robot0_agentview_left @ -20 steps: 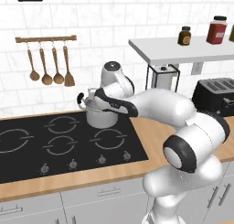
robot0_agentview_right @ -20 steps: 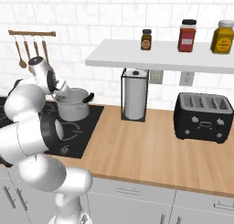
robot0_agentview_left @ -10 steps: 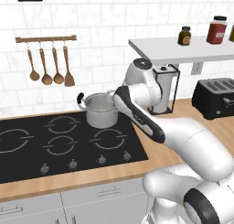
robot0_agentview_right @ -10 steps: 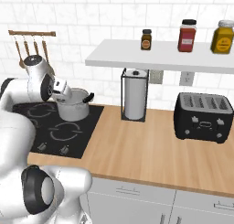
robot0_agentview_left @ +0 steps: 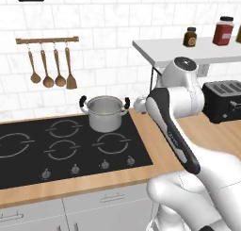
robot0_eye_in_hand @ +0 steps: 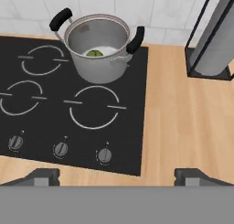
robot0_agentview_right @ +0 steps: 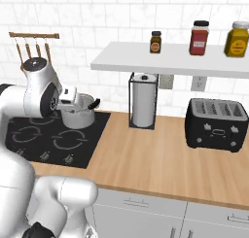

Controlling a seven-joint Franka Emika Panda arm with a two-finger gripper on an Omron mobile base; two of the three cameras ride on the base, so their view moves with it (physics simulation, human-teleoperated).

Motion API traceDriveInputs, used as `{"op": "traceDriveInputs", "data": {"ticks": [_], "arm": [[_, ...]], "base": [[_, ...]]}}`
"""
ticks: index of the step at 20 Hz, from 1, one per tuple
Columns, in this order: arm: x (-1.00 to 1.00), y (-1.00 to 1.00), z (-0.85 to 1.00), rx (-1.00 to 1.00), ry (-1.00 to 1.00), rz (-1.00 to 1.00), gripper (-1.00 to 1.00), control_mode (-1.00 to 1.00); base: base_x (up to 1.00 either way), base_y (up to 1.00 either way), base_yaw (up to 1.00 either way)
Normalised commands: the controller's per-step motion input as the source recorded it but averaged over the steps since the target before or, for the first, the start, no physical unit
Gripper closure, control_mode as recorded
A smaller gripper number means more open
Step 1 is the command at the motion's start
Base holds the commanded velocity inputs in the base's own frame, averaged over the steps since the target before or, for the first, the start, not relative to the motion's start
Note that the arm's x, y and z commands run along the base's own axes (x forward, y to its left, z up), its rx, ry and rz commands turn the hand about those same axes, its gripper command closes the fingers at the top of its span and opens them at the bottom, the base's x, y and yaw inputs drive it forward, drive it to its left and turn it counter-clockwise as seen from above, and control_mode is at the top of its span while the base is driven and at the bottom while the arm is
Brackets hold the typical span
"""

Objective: Put the lime and eggplant in the pot. Retrieve the spatula and lightly stir the vegetables in the pot.

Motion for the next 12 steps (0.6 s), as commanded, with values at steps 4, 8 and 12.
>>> {"op": "traceDriveInputs", "data": {"ticks": [4, 8, 12], "arm": [[-0.63, -0.39, 0.58, -0.07, 0.00, 0.00, -1.00, -1.00], [-0.44, -0.53, 0.39, 0.00, 0.00, -0.03, -1.00, -1.00], [0.00, -0.17, 0.00, 0.00, 0.00, -0.01, -1.00, -1.00]], "base": [[0.00, 0.00, 0.00], [0.00, 0.00, 0.00], [0.00, 0.00, 0.00]]}}
